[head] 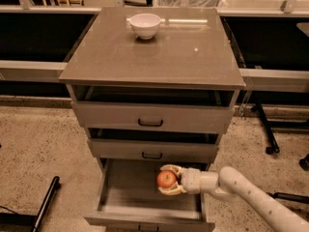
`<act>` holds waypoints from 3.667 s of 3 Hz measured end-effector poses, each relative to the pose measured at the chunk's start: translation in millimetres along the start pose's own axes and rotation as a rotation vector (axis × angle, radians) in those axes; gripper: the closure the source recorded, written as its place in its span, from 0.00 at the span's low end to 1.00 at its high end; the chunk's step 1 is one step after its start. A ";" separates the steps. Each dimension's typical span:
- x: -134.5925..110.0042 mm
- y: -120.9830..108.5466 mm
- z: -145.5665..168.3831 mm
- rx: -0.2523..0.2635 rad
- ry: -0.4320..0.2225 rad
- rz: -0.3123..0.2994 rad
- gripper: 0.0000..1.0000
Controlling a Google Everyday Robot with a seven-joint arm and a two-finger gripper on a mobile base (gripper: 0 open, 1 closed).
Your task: Pick apple from bottom drawer and place on counter
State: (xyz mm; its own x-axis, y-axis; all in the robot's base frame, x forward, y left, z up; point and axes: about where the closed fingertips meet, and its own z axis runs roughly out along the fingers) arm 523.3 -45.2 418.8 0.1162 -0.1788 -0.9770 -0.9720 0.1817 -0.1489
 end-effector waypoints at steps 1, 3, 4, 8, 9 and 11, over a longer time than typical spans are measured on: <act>-82.4 13.3 -20.9 -0.008 0.061 -0.142 1.00; -178.1 75.5 -15.1 -0.109 0.177 -0.253 1.00; -183.8 73.0 -15.3 -0.108 0.177 -0.252 1.00; -344.4 4.5 -30.3 -0.113 0.124 -0.232 1.00; -373.3 -28.0 -24.6 -0.115 -0.005 -0.119 1.00; -444.5 -116.8 -46.3 -0.016 -0.091 -0.097 1.00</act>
Offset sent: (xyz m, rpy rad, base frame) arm -0.2199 0.0763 0.2991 -0.5220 -0.3055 0.3562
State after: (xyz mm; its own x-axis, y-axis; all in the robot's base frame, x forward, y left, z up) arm 575.7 -31.8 877.5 0.2272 -0.1063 -0.9680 -0.9583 0.1524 -0.2417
